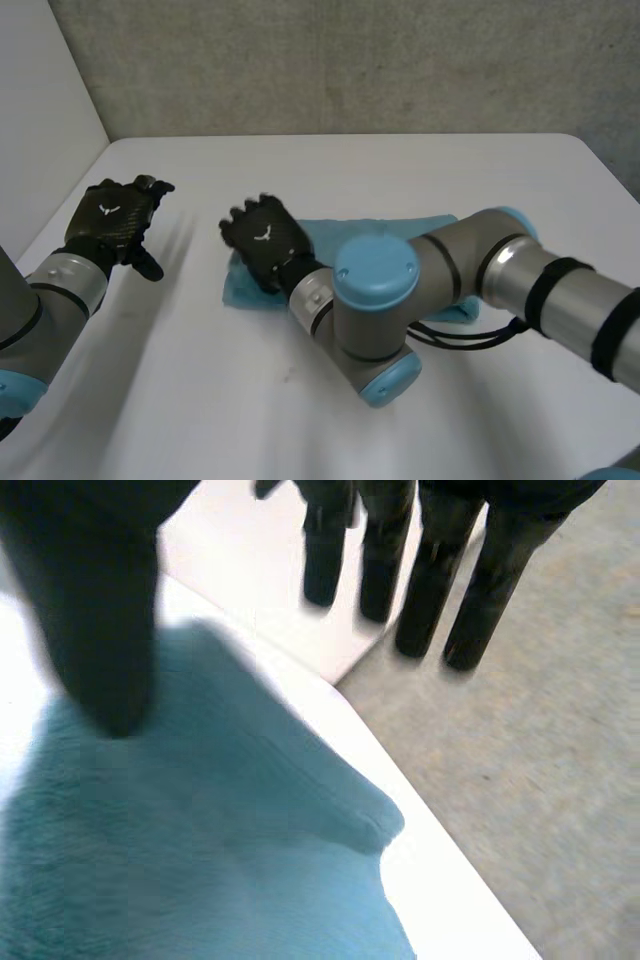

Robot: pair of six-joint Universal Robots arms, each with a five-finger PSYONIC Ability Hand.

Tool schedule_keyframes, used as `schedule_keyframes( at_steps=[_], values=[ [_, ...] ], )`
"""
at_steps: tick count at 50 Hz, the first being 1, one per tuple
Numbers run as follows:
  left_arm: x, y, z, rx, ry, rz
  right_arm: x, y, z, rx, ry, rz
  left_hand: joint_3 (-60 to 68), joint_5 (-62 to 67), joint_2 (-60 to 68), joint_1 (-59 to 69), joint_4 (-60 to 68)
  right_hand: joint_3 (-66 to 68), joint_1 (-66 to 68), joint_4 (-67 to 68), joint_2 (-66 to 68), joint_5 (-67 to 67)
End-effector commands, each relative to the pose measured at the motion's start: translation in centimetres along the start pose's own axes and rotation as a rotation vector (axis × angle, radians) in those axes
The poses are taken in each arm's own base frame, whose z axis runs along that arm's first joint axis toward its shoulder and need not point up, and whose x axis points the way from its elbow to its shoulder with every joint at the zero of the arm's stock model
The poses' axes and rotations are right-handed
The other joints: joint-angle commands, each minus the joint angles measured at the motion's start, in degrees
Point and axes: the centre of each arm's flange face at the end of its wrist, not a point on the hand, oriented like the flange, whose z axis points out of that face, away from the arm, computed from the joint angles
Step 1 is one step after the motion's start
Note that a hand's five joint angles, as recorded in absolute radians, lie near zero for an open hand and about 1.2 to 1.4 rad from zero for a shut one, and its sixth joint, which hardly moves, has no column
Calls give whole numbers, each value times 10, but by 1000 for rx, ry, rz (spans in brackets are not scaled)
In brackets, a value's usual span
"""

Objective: Fold the laundry

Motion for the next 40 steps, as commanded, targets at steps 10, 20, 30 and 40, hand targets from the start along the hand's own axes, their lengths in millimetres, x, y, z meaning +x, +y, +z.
schedule_keyframes(
  at_steps=[10, 20, 30, 40],
  values=[
    [40, -37, 8, 125, 118, 26, 141, 29, -102, -425, 349, 352, -273, -20, -12, -18, -16, -219, -128, -219, -213, -226],
    [83, -28, 38, 86, 232, 24, 151, 86, -145, -552, 387, 460, -270, -17, -9, -15, -12, -131, -40, -131, -125, -138],
    [85, -11, 51, -1, 210, 16, 178, 108, -154, -475, 511, 388, -270, -17, -9, -15, -12, 481, 572, 481, 487, 474],
    [67, -24, 28, -7, 137, 11, 201, 44, -108, -328, 490, -8, -273, -20, -12, -18, -16, 481, 572, 481, 487, 474]
  ],
)
